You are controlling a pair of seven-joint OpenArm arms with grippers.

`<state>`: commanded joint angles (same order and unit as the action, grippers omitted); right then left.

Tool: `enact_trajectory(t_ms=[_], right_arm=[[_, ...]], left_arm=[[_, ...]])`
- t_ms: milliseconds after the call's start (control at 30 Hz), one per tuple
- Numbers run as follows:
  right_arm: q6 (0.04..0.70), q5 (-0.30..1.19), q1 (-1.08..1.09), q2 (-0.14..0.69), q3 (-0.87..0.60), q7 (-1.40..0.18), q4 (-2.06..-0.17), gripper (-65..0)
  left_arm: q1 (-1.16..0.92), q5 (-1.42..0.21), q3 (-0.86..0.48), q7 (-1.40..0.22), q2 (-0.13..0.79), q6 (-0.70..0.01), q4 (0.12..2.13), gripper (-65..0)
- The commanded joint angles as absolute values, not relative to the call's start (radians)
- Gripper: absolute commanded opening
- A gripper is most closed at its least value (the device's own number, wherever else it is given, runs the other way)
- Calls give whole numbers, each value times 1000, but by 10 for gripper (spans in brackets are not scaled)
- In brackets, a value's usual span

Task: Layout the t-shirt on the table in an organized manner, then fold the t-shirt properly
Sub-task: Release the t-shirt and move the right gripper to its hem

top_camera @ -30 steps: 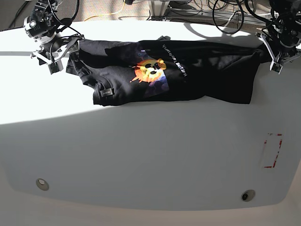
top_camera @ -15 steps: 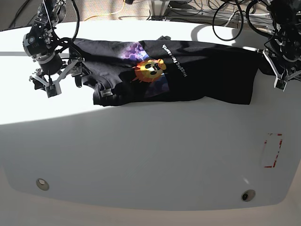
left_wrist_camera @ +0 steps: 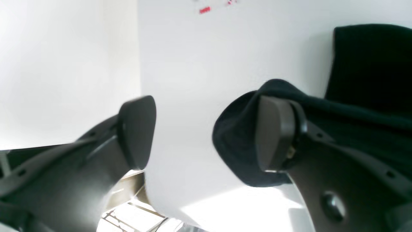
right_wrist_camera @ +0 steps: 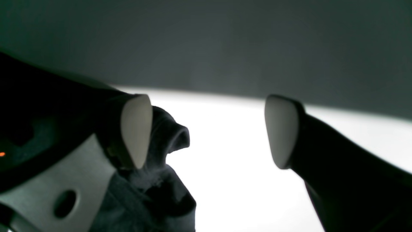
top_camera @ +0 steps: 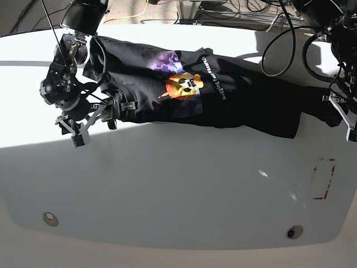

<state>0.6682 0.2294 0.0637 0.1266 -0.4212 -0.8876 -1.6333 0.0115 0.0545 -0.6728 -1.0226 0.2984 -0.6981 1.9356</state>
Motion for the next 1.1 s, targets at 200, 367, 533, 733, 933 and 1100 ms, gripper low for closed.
enact_trajectory(t_ms=[200, 367, 533, 733, 933, 1100], right_arm=[[673, 231, 68, 127, -418, -888, -1543, -127], [676, 231, 58, 81, -415, -892, -1534, -127], [691, 231, 50, 48, -415, -960, -1535, -127], [698, 277, 44, 13, -415, -1013, -1538, -127], [698, 295, 33, 2, -415, -1018, -1535, -162], [698, 295, 10, -1, -406, -1020, -1535, -295]], left_arm=[[10, 54, -719, -1024, 298, -698, 1936, -215], [7, 54, -720, -1024, 295, -698, 1936, -215], [7, 54, -720, -1024, 294, -698, 1936, -215], [5, 54, -723, -1024, 294, -698, 1936, -215], [5, 56, -722, -1024, 295, -698, 1936, -215], [5, 56, -722, -1024, 295, -698, 1936, -215]])
